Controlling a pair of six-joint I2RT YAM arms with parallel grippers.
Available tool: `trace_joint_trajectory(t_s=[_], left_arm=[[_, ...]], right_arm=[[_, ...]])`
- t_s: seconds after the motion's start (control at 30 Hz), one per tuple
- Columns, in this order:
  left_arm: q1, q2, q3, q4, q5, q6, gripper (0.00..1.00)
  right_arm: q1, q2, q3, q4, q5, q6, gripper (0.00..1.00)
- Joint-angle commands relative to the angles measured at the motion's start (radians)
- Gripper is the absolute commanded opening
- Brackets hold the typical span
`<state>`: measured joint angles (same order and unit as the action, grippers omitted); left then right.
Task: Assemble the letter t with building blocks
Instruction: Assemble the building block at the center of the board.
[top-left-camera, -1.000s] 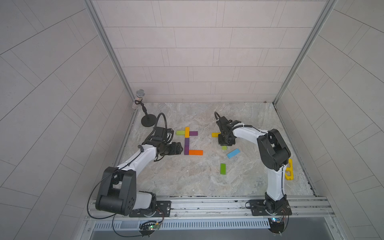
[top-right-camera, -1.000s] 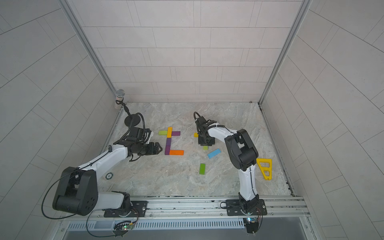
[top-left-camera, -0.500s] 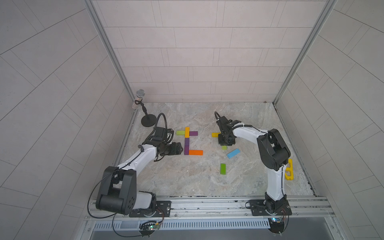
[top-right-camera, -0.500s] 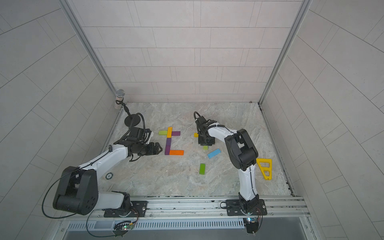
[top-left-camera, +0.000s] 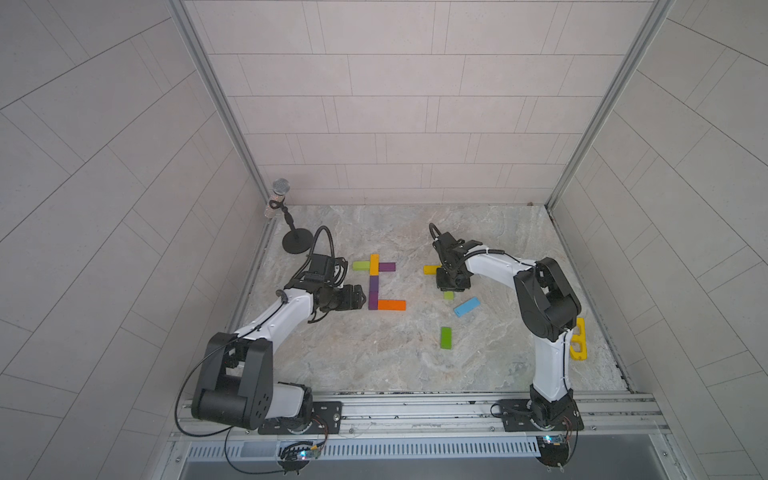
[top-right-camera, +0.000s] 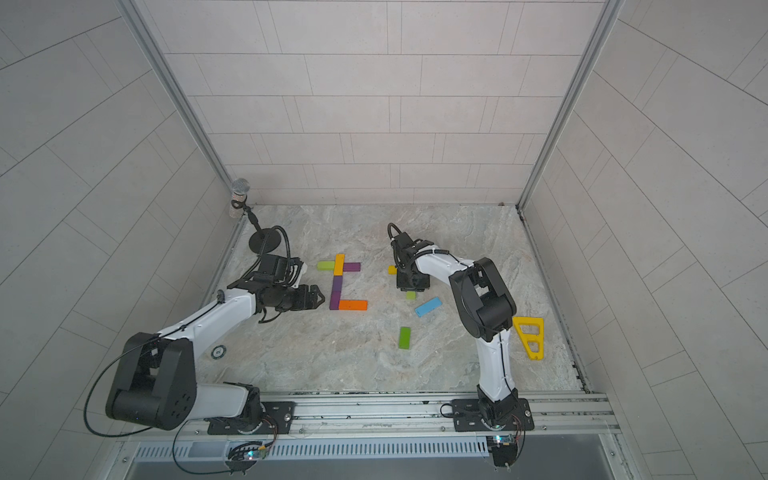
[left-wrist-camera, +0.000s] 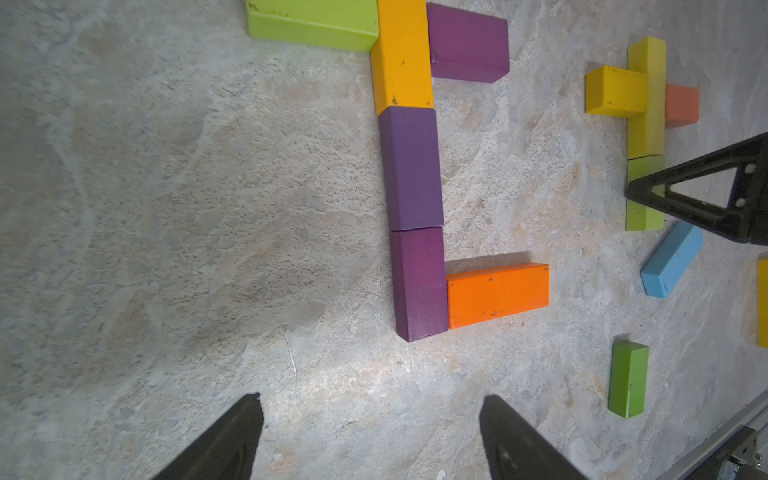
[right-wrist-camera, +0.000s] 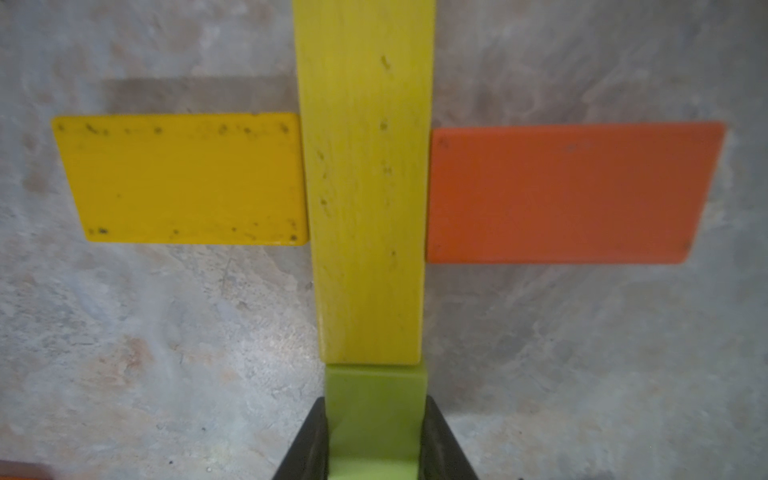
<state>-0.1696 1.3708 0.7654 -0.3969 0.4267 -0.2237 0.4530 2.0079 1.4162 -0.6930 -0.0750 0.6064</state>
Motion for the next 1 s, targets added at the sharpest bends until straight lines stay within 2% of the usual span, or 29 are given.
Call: trace_joint_trajectory(t_s=[0.0,0.2,0.37,0.53,0.8,0.97], left_arm=[[0.007,-0.001,0.005,-0.006,0.009,0.02,0.87],[0.007,-0.004,0.003,-0.005,0.011,0.02,0.87],[0.007,-0.003,0.004,-0.003,0.014,0.018,0.87],[0.006,-0.003,0.002,-0.002,0.016,0.018,0.87],[0.006,-0.007,0.0,-0.002,0.019,0.016,0.87],[0.006,-0.009,0.0,0.0,0.019,0.016,0.87]], right_arm=[[-0.004,0.028,0.002,-0.026,0.007,0.01,0.36],[-0.004,0.023,-0.002,-0.026,0.01,0.012,0.43],[-0.003,0.014,-0.008,-0.023,0.013,0.008,0.54],[-0.002,0.008,-0.015,-0.022,0.018,0.006,0.61],[-0.002,-0.004,-0.016,-0.021,0.027,0.001,0.63],[0.002,-0.003,-0.016,-0.017,0.023,0.002,0.6]])
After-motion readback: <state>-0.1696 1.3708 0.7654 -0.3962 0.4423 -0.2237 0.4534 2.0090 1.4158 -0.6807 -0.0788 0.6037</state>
